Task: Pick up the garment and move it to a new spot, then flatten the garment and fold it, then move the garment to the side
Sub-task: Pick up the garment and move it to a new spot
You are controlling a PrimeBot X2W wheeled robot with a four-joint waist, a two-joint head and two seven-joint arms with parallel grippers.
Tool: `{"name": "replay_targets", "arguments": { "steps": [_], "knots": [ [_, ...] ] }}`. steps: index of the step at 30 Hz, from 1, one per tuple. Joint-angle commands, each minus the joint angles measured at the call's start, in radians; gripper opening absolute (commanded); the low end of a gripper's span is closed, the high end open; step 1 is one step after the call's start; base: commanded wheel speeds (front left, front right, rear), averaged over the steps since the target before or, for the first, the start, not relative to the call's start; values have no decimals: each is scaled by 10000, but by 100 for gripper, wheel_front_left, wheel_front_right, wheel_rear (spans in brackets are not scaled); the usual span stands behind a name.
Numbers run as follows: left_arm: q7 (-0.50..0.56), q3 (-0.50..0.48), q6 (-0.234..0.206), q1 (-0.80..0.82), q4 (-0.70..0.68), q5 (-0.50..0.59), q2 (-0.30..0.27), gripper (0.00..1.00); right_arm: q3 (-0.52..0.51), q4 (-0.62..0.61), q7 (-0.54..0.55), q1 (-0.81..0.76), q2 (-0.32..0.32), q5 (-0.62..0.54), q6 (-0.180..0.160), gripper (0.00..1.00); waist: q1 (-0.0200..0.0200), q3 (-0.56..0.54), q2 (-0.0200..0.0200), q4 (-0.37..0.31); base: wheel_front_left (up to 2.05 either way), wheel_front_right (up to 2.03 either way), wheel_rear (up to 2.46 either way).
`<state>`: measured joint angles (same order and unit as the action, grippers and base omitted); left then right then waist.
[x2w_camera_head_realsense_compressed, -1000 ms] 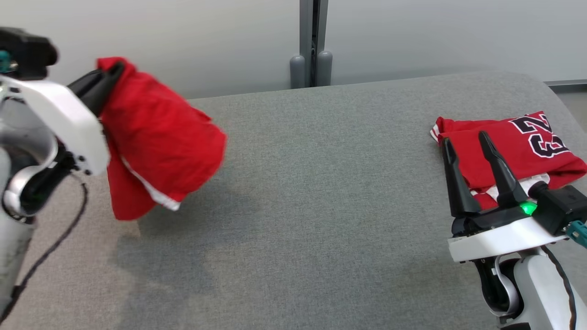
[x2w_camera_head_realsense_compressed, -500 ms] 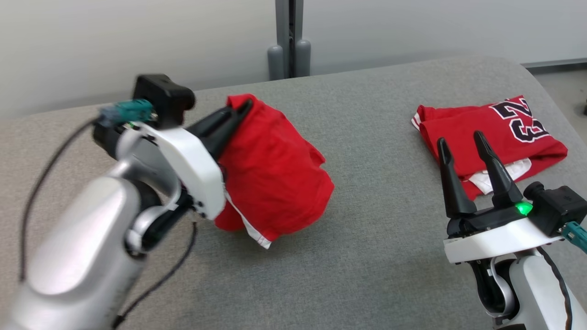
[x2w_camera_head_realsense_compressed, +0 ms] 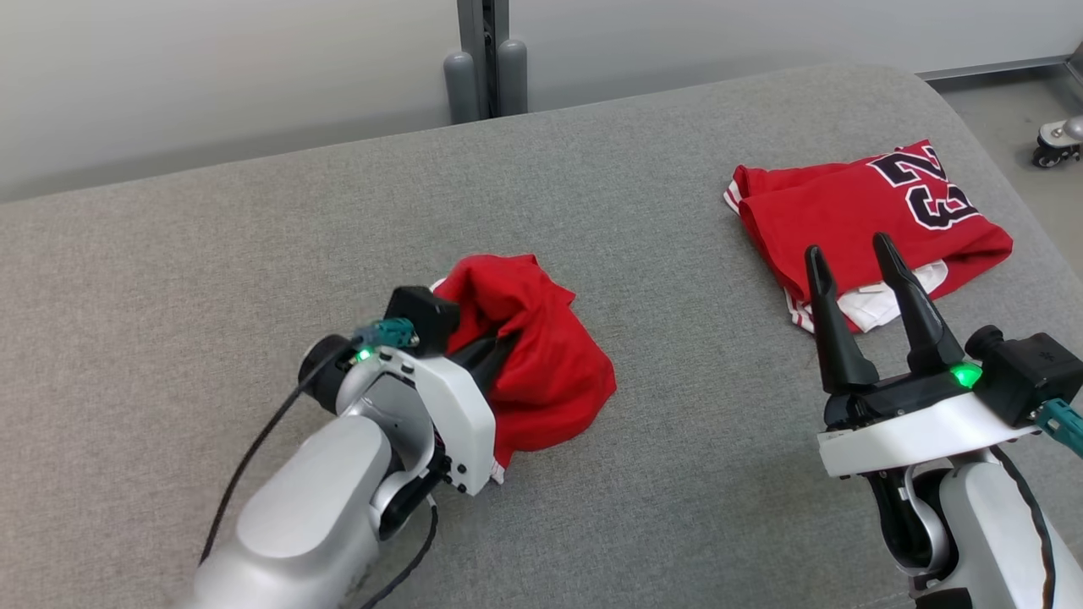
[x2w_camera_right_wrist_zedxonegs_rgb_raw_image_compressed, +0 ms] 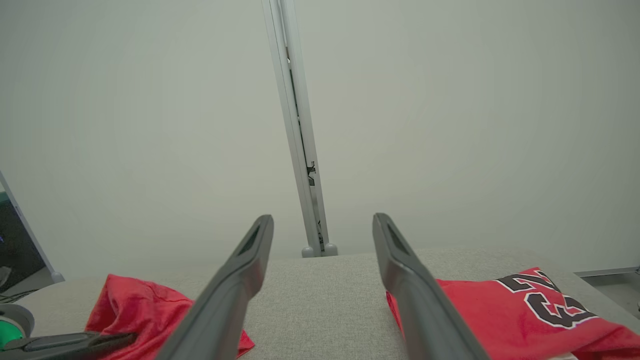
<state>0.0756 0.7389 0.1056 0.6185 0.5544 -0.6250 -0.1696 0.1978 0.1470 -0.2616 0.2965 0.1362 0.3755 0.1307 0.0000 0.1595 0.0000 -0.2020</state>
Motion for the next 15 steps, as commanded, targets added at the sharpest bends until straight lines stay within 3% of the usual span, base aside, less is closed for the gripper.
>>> {"name": "replay_targets", "arguments": {
  "steps": [1, 8, 15],
  "knots": [
    [-170, 54, 86, 135, 267, 11, 62, 100, -49, 52, -46, 8, 82, 47, 1, 100, 0, -27, 0, 20, 0, 0, 0],
    [-1178, 298, 219, 532, 936, -134, 323, 100, -79, 218, -46, -179, 166, -38, 1, 100, 0, -398, 0, 383, 0, 0, 0],
    [-1814, 80, 160, 396, -4, -323, -173, 100, -121, 376, -46, -483, 203, -52, 1, 100, 0, -870, 0, 867, 0, 0, 0]
  ]
}}
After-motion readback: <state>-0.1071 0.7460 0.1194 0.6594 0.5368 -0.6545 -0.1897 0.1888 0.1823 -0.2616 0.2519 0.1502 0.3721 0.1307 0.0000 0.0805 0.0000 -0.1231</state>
